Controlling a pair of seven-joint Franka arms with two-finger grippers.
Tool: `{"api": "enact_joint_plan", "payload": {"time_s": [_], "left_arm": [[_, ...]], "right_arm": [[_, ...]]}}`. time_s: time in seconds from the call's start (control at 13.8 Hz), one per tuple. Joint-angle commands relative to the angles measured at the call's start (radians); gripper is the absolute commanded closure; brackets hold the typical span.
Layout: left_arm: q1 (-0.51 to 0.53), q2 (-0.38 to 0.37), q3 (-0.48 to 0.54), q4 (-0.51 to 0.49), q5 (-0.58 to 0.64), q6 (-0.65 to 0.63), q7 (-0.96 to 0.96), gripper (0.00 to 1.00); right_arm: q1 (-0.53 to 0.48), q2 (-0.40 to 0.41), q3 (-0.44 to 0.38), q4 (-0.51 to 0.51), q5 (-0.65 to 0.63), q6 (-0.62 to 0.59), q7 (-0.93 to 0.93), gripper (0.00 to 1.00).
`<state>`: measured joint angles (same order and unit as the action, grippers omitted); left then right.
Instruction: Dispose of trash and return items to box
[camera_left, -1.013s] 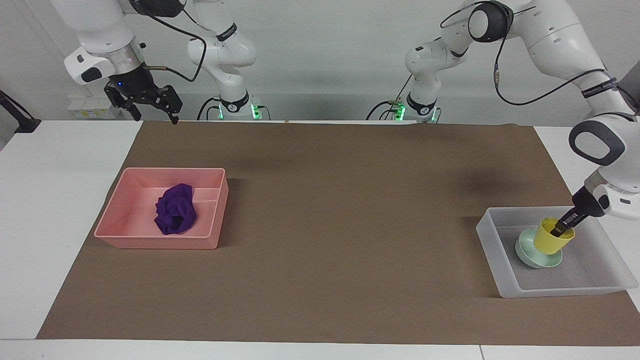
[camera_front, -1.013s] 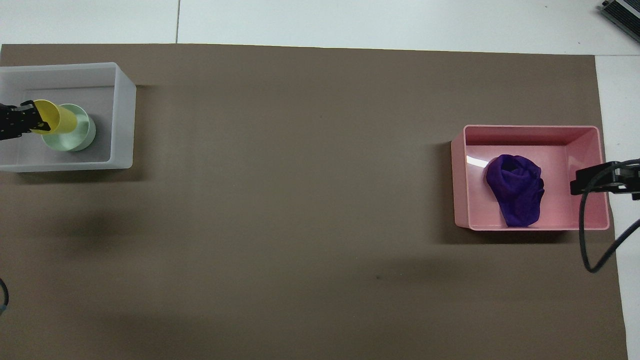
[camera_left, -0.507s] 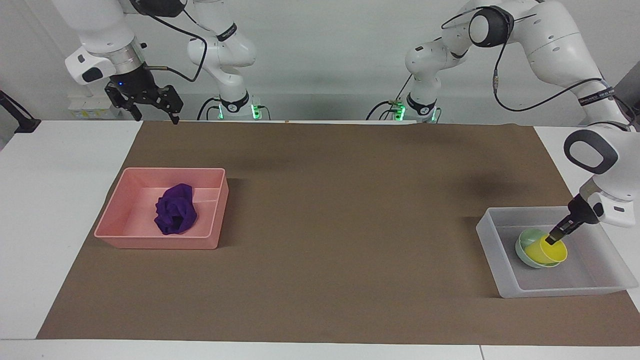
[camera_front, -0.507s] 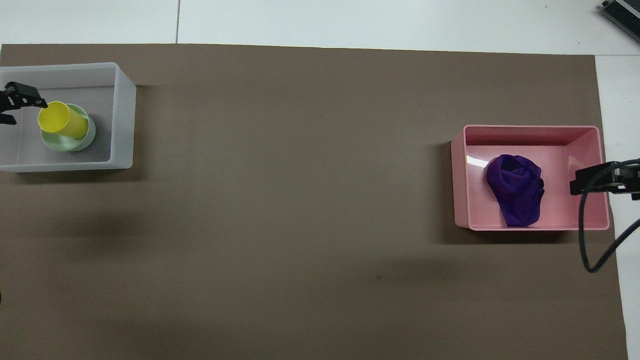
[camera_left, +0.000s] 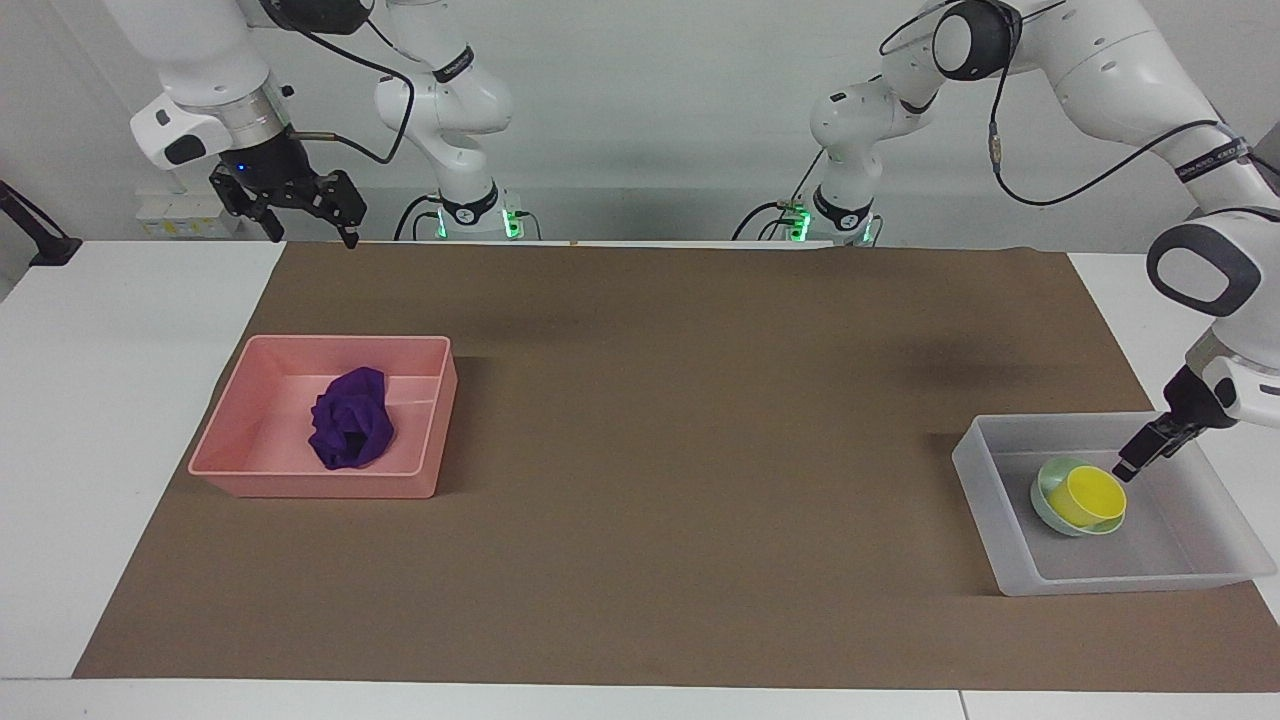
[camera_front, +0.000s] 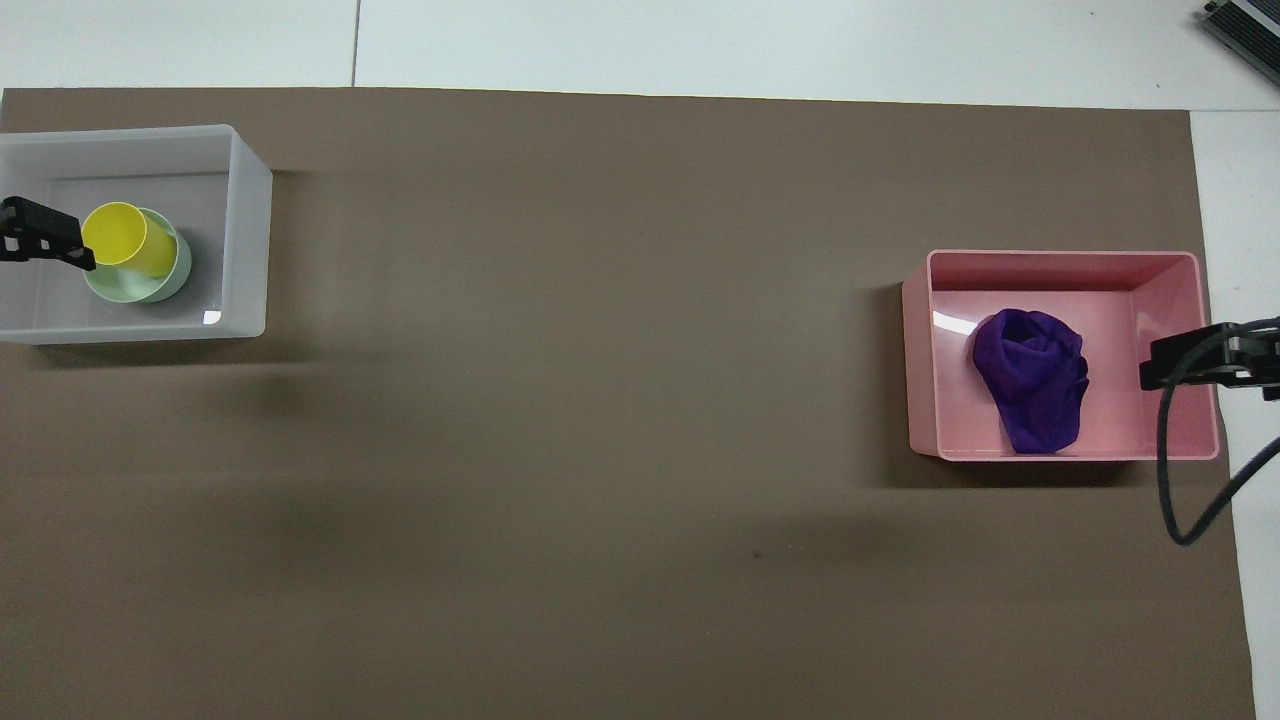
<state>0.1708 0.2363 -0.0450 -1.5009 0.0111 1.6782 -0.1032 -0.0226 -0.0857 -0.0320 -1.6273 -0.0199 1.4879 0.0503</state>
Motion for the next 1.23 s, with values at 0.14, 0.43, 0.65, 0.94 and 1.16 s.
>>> {"api": "enact_joint_plan", "payload": {"time_s": [0.14,0.43,0.65,0.94,1.16], "left_arm": [[-0.132,-0.142,0.002,-0.06,0.058,-0.164,-0.108,0.0],[-0.192,-0.249,-0.001,-0.139,0.05,-0.182,-0.112,0.0],[-0.183,-0.266,0.0,-0.113,0.046,-0.183,-0.098,0.0],[-0.165,-0.275,0.017,-0.079,0.006,-0.256,0.059,0.0],[-0.209,-0.276,0.017,-0.117,-0.003,-0.183,-0.011,0.0]], "right_arm": [[-0.005,-0.028,0.003,-0.034,0.017,0.017,0.013,0.0],[-0.005,-0.028,0.003,-0.034,0.017,0.017,0.013,0.0],[-0.005,-0.028,0.003,-0.034,0.017,0.017,0.013,0.0],[-0.005,-0.028,0.003,-0.034,0.017,0.017,0.011,0.0],[-0.005,-0.028,0.003,-0.034,0.017,0.017,0.011,0.0]]}}
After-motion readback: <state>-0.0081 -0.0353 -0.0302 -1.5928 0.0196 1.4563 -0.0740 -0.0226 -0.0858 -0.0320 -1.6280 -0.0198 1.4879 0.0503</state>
